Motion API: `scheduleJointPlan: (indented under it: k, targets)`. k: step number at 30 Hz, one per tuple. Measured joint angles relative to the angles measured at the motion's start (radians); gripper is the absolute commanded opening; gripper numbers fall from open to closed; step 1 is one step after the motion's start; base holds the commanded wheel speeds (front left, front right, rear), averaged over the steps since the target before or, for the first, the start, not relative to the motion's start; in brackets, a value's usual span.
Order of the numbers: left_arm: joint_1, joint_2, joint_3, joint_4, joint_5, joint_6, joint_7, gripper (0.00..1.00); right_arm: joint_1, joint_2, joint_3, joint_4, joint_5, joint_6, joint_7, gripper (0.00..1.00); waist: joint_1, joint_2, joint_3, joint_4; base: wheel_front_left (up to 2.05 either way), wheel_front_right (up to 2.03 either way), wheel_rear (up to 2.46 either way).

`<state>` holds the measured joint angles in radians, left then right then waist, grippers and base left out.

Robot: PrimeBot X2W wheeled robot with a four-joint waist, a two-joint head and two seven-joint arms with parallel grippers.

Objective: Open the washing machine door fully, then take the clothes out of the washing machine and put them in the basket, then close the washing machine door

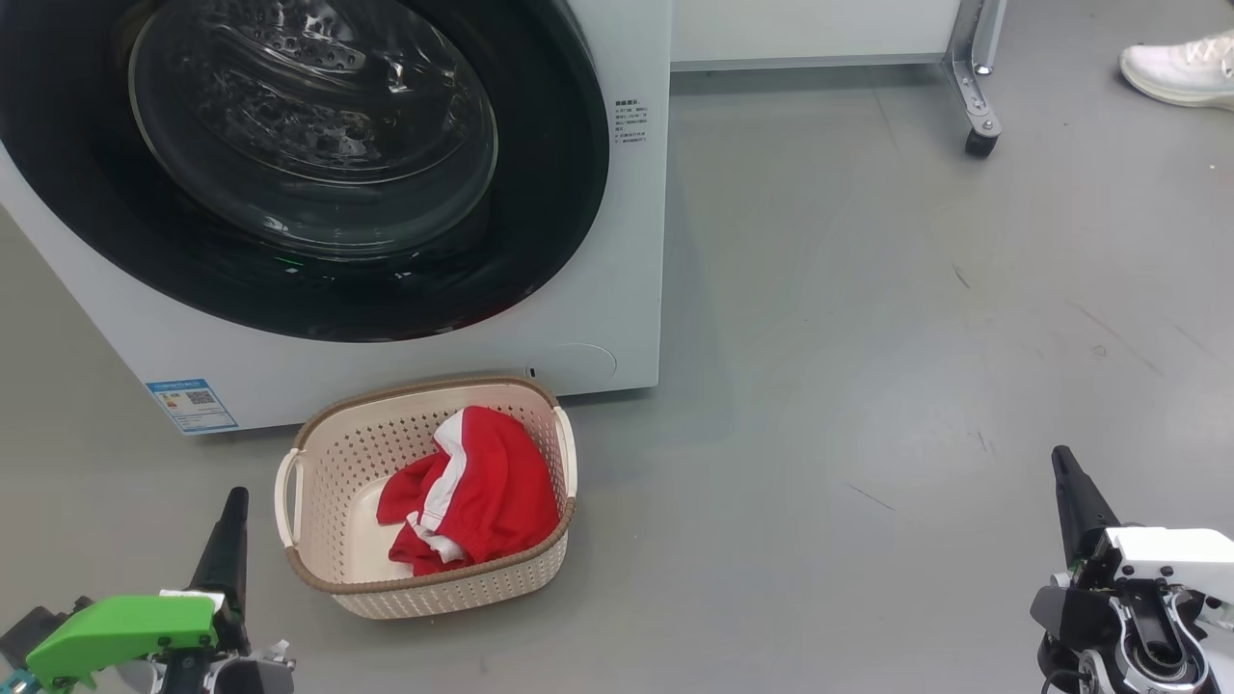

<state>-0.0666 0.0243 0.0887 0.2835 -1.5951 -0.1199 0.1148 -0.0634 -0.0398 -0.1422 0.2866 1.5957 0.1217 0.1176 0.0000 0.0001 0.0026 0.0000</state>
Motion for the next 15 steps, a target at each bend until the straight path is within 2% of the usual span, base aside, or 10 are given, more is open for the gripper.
scheduleJointPlan:
  k: [15]
  targets:
    - [0.0,0.0,0.0,-0.002,0.0,0.0,0.0,0.0,0.0,0.0,0.0,-0.002,0.0,0.0,0.0,0.0,0.0,0.0,0.0,0.0,0.0,0.0,0.0]
